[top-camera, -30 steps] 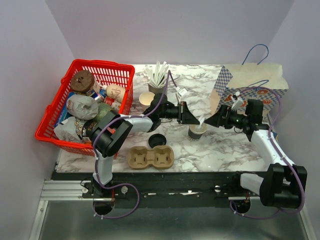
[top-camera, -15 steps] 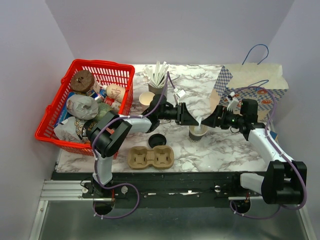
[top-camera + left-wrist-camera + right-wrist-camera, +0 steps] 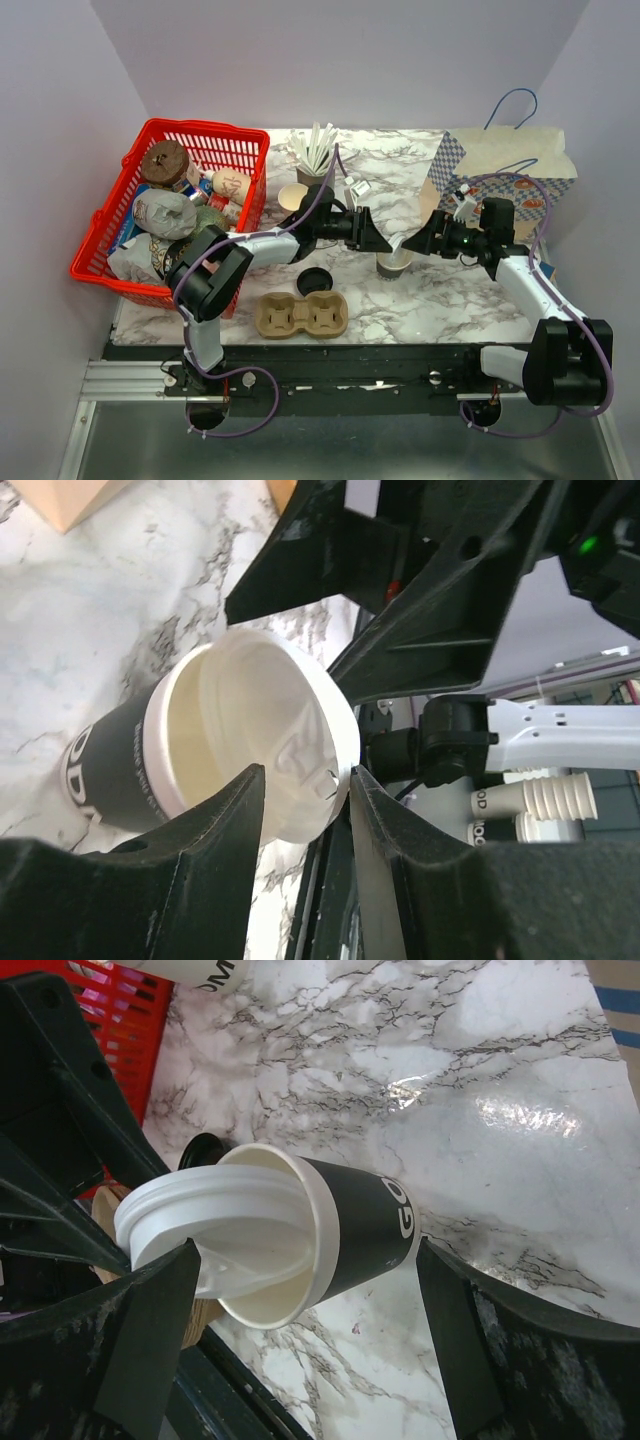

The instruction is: Pack the takeout coffee

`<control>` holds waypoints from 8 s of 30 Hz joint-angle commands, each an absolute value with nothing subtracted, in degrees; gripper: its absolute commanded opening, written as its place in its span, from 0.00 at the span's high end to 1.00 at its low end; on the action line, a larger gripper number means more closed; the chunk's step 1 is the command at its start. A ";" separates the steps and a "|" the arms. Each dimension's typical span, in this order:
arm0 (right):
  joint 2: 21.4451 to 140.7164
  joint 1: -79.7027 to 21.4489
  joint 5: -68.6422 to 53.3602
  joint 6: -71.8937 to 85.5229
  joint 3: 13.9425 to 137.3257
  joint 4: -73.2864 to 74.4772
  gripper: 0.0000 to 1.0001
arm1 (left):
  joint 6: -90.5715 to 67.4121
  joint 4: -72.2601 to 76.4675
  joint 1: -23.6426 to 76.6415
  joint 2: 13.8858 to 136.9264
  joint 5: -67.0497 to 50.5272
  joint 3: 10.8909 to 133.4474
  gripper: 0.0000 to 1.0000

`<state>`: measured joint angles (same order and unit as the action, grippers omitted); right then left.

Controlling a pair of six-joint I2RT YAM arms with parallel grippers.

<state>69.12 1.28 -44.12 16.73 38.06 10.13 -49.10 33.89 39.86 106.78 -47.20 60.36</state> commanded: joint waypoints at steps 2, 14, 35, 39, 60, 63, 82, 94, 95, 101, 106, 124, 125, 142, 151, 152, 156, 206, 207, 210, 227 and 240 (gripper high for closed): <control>69.70 0.62 -42.80 17.05 38.67 8.35 0.02 | -42.37 24.79 39.64 103.62 -42.98 61.52 0.53; 69.61 0.18 -42.89 17.58 38.94 8.35 0.03 | -39.91 21.81 39.64 101.51 -41.05 62.58 0.52; 71.72 -1.49 -43.86 18.89 40.08 6.68 0.04 | -33.31 14.68 39.64 99.40 -36.12 64.07 0.47; 72.51 -1.76 -43.95 19.33 40.52 6.33 0.05 | -32.35 13.98 39.64 100.02 -35.77 64.86 0.46; 73.74 -2.02 -43.77 19.34 41.75 7.38 0.06 | -33.31 14.58 38.50 100.28 -35.33 66.09 0.46; 73.74 -2.02 -43.77 19.42 41.66 7.29 0.07 | -34.54 16.86 38.32 100.46 -37.34 65.57 0.46; 72.25 -2.11 -43.15 18.90 40.52 7.73 0.07 | -33.49 16.62 40.43 105.29 -37.62 69.69 0.46; 71.11 -2.02 -41.93 16.18 42.27 10.89 0.06 | -30.86 10.83 39.90 103.98 -33.95 71.54 0.46; 70.84 -2.02 -41.66 15.48 42.71 11.77 0.06 | -30.24 9.94 39.82 103.97 -33.40 71.63 0.45; 69.70 -2.02 -40.25 11.08 45.87 19.07 0.02 | -30.58 7.47 39.02 104.76 -32.96 71.37 0.42; 69.35 -1.93 -42.09 10.46 46.58 23.64 0.02 | -31.99 7.82 39.46 105.56 -32.96 71.54 0.41; 67.06 -1.93 -45.70 12.30 41.49 24.17 0.01 | -35.51 9.23 40.87 106.52 -34.10 69.26 0.40; 66.97 -1.85 -45.88 12.48 41.05 23.91 0.01 | -35.51 9.32 40.87 106.52 -34.19 69.17 0.41; 65.74 -1.76 -50.80 19.42 36.83 17.58 0.02 | -36.30 10.55 42.63 106.17 -34.98 69.34 0.41; 65.92 -1.14 -50.18 19.95 37.26 17.40 0.02 | -35.86 9.84 42.80 105.21 -33.49 70.05 0.43; 66.00 -1.06 -50.27 19.95 37.35 17.40 0.02 | -35.69 9.67 42.80 105.03 -33.40 70.14 0.43; 66.09 -0.88 -50.10 19.95 37.62 17.40 0.02 | -34.98 8.62 42.80 104.59 -32.78 70.49 0.44; 67.68 -0.26 -46.93 21.18 38.58 16.79 0.04 | -37.70 10.28 43.07 103.45 -32.34 73.04 0.44; 67.76 -0.26 -47.19 21.27 38.41 16.44 0.05 | -37.71 10.37 43.07 103.53 -32.34 73.12 0.44; 68.03 -0.26 -47.72 21.80 38.23 15.91 0.07 | -38.14 10.72 43.07 104.06 -32.52 73.13 0.44; 68.11 -0.26 -41.49 20.57 40.52 19.86 0.17 | -30.23 -2.73 40.08 96.95 -26.54 68.30 0.44; 68.82 -0.26 -39.38 19.42 41.75 20.39 0.23 | -32.08 5.17 40.16 98.44 -34.71 65.21 0.44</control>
